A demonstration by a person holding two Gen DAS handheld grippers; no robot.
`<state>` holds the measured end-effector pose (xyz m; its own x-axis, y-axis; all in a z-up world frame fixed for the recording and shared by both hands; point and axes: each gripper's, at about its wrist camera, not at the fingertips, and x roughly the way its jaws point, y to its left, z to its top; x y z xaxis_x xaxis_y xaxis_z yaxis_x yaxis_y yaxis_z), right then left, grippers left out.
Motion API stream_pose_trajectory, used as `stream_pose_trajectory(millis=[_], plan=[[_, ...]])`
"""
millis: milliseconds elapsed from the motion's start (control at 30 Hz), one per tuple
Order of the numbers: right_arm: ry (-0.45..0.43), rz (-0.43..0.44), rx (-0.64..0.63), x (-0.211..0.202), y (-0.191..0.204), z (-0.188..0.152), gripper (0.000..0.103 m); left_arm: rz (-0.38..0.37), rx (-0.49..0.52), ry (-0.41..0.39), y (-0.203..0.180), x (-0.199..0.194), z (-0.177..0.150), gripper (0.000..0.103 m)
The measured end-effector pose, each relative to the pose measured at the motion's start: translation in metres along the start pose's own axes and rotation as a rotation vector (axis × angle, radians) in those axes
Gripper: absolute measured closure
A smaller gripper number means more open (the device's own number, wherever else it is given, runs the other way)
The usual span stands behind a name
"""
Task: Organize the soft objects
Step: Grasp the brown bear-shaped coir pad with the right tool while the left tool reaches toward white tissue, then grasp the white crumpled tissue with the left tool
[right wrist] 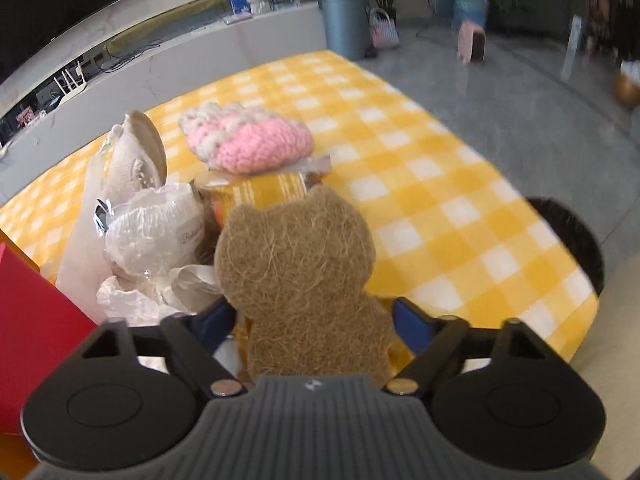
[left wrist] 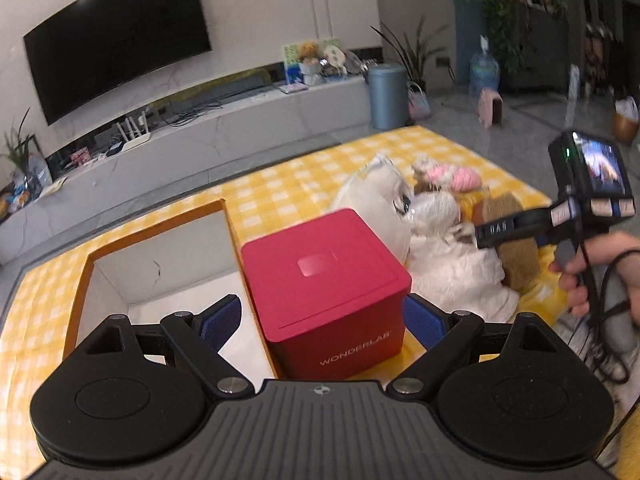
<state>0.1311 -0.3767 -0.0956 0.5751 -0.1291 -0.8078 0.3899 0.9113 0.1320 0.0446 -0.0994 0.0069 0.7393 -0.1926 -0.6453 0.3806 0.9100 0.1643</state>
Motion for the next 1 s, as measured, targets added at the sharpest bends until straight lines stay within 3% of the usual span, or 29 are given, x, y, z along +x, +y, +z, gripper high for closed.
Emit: stream_pose_trajectory(millis=[233, 333, 600, 700, 800, 1000], plan=[[-0.01, -0.003, 0.003, -0.001, 0.001, 0.0, 0.027, -0.032, 0.177, -0.033, -0.018, -0.001, 0.01, 0.0], [-0.015, 0.01, 0.003, -0.001, 0.0, 0.001, 0.027, -0.023, 0.363, -0.036, -0.043, 0.003, 0.021, 0.0], [-0.006, 0.022, 0.046, 0.001, -0.009, 0.001, 0.027, -0.226, 0.795, -0.036, -0.112, 0.039, 0.02, 0.0], [-0.006, 0.034, 0.08, 0.002, -0.015, 0.002, 0.027, -0.278, 0.921, 0.014, -0.132, 0.061, 0.01, 0.0], [-0.006, 0.044, 0.101, 0.002, -0.019, 0.002, 0.028, -0.284, 1.003, 0.078, -0.149, 0.088, 0.002, 0.0], [-0.008, 0.051, 0.101, 0.002, -0.02, 0.001, 0.028, -0.322, 0.995, 0.284, -0.163, 0.147, -0.002, 0.0]])
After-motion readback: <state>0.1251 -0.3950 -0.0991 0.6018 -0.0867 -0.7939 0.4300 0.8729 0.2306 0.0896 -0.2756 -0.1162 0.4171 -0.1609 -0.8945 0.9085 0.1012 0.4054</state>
